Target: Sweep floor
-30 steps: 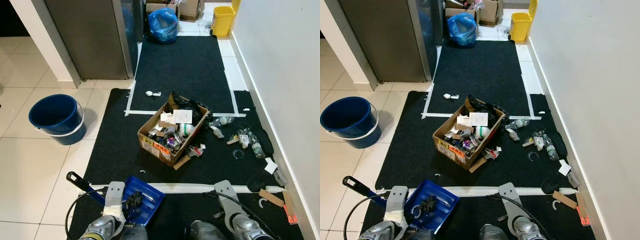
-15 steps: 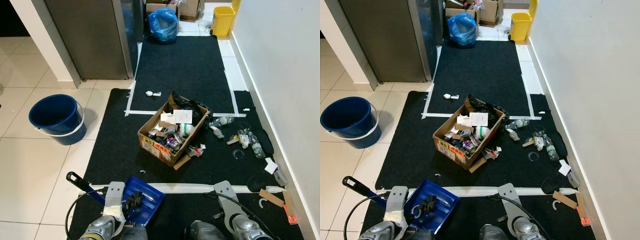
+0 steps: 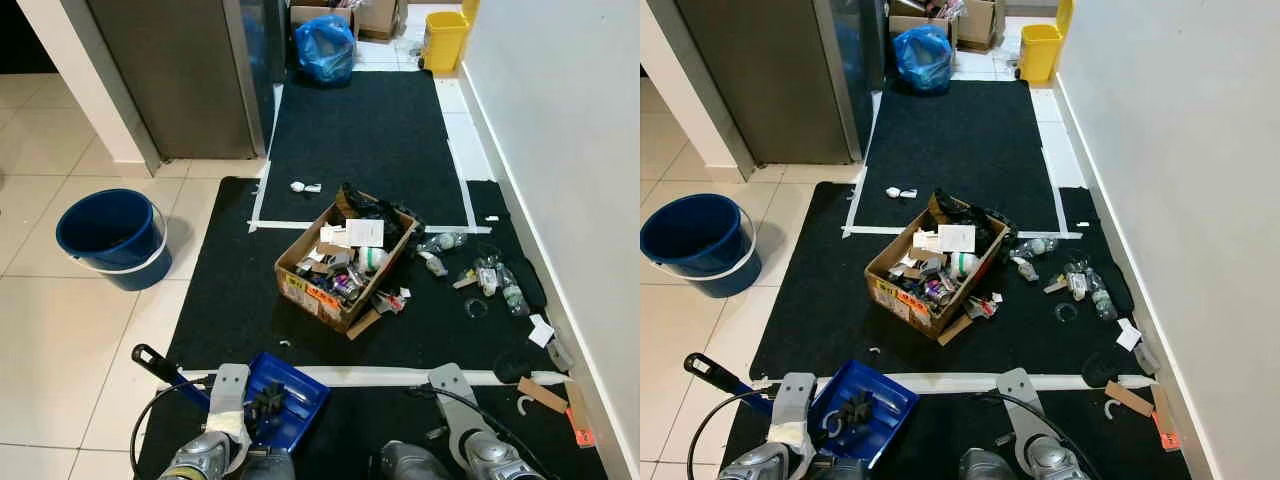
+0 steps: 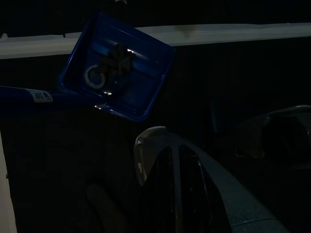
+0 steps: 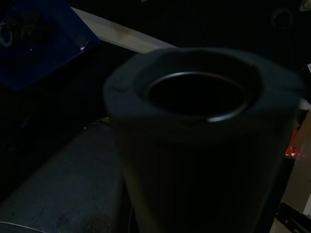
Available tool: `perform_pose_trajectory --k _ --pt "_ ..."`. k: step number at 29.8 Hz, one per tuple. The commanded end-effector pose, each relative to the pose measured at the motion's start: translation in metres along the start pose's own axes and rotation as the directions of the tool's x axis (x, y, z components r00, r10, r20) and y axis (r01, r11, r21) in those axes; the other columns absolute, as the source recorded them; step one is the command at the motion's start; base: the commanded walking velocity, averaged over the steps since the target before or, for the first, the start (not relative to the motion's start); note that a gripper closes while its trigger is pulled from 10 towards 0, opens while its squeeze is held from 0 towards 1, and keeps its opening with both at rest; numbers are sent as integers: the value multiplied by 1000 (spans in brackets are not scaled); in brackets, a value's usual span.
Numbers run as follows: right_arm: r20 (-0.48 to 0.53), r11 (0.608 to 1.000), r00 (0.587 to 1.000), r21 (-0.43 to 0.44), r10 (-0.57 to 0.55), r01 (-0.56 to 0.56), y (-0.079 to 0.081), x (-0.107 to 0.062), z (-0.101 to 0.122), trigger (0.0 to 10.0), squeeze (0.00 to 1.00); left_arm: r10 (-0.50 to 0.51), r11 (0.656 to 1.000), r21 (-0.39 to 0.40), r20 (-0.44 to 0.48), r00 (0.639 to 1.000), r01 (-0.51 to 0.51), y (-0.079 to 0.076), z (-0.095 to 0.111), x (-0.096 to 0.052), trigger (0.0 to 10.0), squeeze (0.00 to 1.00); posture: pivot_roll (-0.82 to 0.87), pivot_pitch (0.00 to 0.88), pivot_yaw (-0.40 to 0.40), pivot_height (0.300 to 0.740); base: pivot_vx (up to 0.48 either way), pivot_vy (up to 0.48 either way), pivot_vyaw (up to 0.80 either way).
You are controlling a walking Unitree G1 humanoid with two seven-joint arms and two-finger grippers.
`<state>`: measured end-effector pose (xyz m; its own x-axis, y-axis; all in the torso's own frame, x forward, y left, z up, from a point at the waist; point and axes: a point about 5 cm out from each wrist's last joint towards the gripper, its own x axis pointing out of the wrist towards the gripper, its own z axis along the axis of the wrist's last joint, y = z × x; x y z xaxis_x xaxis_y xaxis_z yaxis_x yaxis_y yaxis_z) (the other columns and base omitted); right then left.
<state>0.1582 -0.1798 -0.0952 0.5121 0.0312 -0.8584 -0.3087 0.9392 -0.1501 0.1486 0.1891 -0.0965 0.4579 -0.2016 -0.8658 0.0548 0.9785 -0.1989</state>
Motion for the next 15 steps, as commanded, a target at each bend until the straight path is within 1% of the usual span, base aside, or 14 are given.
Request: perform_pose_trajectory --k 1,15 --pt "-48 1000 999 -9 -3 2 1 -1 -8 10000 0 -1 1000 -15 -7 1000 1 -2 -3 1 10000 0 156 0 -20 740 0 0 0" --pt "-54 1000 999 -8 -1 1 2 -1 -11 10000 0 -3 1000 -16 -8 1000 3 -2 -3 0 10000 0 155 0 -19 740 0 0 0"
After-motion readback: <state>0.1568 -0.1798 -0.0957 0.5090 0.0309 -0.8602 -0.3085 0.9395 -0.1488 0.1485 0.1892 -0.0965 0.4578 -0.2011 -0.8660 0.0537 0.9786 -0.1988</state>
